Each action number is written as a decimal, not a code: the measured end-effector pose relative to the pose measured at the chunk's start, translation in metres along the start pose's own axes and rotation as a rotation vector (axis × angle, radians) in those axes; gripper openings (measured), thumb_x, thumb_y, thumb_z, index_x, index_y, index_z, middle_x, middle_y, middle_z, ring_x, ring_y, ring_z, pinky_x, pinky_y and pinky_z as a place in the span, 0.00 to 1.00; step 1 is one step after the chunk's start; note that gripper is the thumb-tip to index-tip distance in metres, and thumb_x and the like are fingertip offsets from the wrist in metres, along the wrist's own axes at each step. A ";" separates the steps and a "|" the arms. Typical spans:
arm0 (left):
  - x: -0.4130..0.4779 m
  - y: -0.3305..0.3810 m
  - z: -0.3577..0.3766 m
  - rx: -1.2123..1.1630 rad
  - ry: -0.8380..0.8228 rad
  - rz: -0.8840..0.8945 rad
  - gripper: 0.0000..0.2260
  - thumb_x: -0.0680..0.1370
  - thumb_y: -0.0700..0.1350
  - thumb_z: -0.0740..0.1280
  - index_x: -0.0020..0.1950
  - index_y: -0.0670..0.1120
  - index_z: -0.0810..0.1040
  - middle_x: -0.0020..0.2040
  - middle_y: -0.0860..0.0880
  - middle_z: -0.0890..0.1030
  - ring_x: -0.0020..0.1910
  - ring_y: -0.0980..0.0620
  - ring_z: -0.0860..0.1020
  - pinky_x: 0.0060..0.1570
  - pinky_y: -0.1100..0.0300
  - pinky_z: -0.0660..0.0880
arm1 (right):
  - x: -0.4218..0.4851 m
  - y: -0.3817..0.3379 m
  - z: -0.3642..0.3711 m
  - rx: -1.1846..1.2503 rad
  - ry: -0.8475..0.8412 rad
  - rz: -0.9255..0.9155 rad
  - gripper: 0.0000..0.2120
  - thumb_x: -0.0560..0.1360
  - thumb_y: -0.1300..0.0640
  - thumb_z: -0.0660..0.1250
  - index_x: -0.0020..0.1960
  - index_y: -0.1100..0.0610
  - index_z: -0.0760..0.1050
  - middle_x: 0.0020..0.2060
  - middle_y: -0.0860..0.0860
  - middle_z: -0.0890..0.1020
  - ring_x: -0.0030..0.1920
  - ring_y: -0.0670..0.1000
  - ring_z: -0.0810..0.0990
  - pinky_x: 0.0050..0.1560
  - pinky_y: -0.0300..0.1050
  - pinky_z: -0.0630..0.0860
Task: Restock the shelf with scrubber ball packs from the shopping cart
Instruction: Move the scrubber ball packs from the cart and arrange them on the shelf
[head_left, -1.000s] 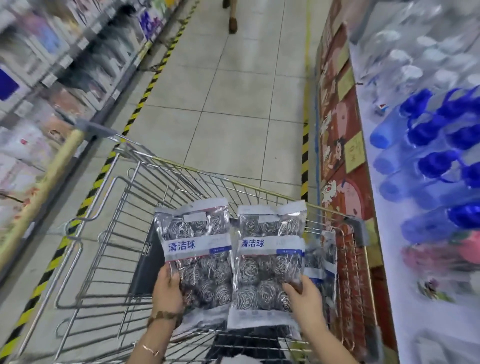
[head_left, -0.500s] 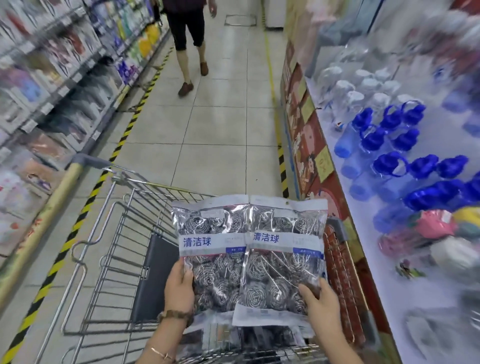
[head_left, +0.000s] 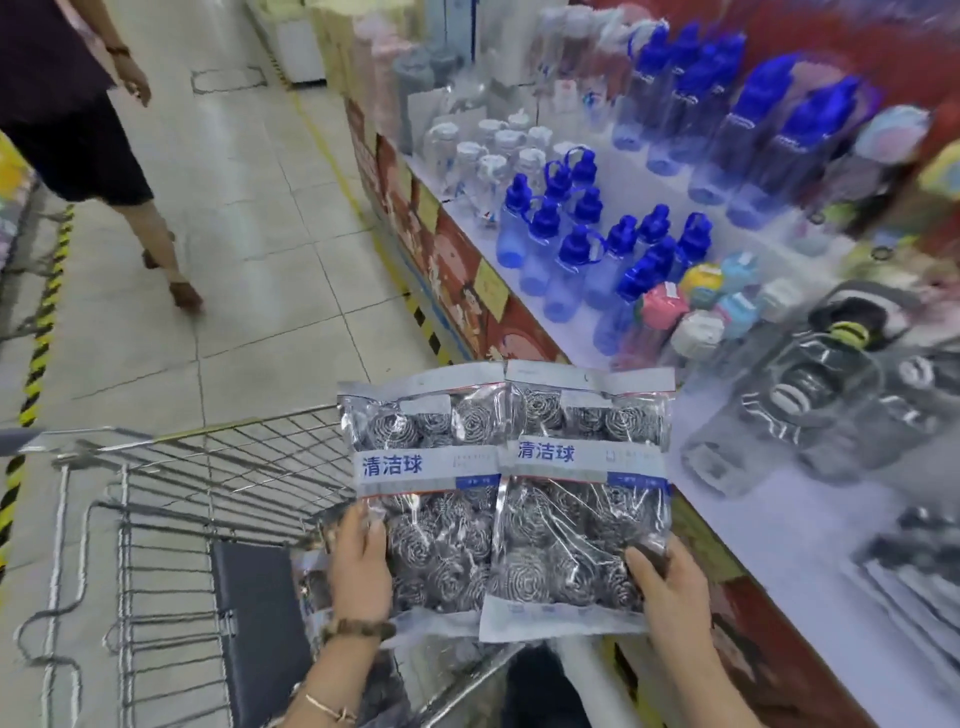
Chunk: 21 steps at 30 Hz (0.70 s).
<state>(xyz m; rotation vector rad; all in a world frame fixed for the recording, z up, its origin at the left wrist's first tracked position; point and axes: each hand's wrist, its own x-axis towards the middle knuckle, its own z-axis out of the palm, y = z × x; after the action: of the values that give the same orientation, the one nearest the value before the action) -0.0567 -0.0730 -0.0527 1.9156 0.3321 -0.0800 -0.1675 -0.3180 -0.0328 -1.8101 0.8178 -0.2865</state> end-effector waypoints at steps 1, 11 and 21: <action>-0.006 0.007 0.008 -0.011 -0.031 0.033 0.10 0.79 0.38 0.57 0.59 0.38 0.73 0.48 0.47 0.77 0.50 0.45 0.76 0.52 0.51 0.70 | -0.007 0.001 -0.011 0.005 0.043 0.000 0.01 0.74 0.69 0.65 0.44 0.65 0.74 0.40 0.64 0.78 0.41 0.62 0.75 0.39 0.44 0.67; -0.059 0.038 0.105 0.037 -0.379 0.184 0.10 0.80 0.46 0.58 0.55 0.44 0.75 0.48 0.40 0.78 0.49 0.37 0.76 0.47 0.45 0.73 | -0.076 0.030 -0.117 0.226 0.486 0.180 0.09 0.77 0.64 0.63 0.56 0.56 0.72 0.53 0.49 0.76 0.51 0.48 0.73 0.52 0.41 0.67; -0.198 0.077 0.186 0.036 -0.648 0.401 0.13 0.80 0.39 0.58 0.37 0.52 0.68 0.34 0.51 0.71 0.33 0.56 0.68 0.33 0.69 0.65 | -0.156 0.107 -0.218 0.582 0.953 0.302 0.11 0.76 0.67 0.63 0.58 0.61 0.75 0.50 0.51 0.78 0.52 0.53 0.74 0.54 0.39 0.72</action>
<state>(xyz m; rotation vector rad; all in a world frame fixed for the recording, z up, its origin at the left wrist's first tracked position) -0.2060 -0.3080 -0.0081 1.8435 -0.4884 -0.4273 -0.4445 -0.3960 -0.0147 -0.9241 1.4498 -1.1054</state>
